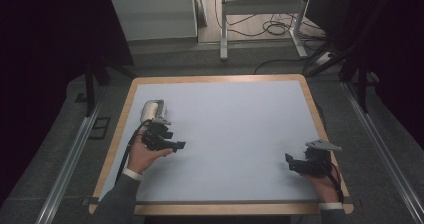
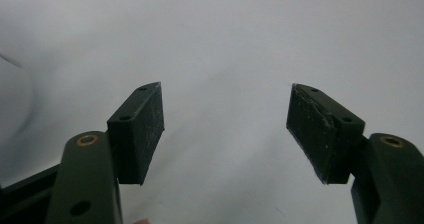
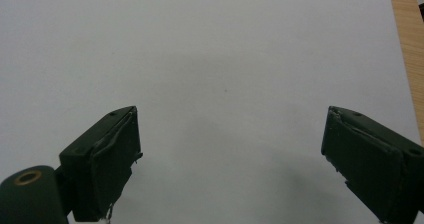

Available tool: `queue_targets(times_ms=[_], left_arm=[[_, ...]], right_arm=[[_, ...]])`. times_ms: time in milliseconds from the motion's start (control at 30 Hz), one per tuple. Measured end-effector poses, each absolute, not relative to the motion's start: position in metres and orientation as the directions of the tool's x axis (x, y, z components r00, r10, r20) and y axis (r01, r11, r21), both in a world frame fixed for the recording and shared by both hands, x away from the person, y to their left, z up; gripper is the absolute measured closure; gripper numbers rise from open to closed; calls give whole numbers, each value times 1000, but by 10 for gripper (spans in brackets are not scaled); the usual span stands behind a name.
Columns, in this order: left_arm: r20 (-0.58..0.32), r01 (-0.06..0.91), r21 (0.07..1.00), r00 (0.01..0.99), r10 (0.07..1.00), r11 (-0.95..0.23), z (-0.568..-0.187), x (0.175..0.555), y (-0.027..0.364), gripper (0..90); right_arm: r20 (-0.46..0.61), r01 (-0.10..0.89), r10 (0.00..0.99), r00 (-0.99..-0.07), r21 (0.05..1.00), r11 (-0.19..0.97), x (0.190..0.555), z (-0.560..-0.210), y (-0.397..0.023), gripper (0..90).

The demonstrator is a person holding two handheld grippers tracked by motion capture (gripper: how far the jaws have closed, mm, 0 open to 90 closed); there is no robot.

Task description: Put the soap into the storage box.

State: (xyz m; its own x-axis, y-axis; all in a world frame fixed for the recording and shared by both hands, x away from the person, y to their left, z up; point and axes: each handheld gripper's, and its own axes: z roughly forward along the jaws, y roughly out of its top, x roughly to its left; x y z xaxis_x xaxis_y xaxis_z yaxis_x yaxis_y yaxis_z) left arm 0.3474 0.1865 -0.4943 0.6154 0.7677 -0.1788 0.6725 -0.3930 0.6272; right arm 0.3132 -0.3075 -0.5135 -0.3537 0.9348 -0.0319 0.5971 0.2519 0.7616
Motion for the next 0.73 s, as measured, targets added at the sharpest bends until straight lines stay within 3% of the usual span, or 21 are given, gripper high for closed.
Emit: queue_targets(times_ms=[733], left_arm=[[-219,674,653,605,766,-346,-510,319,190,283]], right_arm=[[-33,579,933,-359,776,251,311,-510,-306,84]])
